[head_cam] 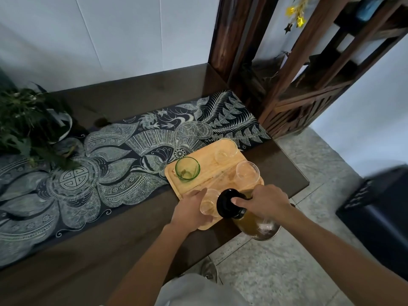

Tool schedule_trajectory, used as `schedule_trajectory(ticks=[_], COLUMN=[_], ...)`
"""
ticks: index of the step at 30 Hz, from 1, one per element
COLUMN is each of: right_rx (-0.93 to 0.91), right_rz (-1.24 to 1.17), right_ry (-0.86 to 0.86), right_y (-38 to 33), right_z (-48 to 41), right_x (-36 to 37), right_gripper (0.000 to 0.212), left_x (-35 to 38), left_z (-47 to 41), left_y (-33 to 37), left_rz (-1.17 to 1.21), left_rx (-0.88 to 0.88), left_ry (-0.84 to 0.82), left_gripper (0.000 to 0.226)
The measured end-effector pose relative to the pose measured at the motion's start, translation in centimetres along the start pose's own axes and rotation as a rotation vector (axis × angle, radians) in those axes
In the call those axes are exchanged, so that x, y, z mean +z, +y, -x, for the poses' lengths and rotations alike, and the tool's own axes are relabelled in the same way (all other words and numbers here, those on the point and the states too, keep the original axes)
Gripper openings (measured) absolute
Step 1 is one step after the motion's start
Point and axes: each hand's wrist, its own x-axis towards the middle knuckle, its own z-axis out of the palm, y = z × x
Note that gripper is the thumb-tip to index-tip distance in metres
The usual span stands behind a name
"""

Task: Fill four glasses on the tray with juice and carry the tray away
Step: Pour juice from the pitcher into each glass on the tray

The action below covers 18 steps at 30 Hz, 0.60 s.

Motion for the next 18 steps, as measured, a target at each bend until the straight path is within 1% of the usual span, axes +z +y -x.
schedule_trajectory(ticks=[11,18], right_rx=[-0.057,-0.077], right_rz=[0.131,0.202], right_ry=[-0.073,-0.105], right_y=[-1.2,-2.8], right_z=[-0.7,-1.1], right_x=[-1.7,-3.1], right_gripper=[0.068,0.063], left_x=[0.1,0.0], left_z=[0.0,0.1], left_y=[-0.1,0.1], left_rz=[0.039,0.042], left_rx=[-0.069,-0.108], left_ry=[0.029,0.009], left_gripper=[0.097,0.097])
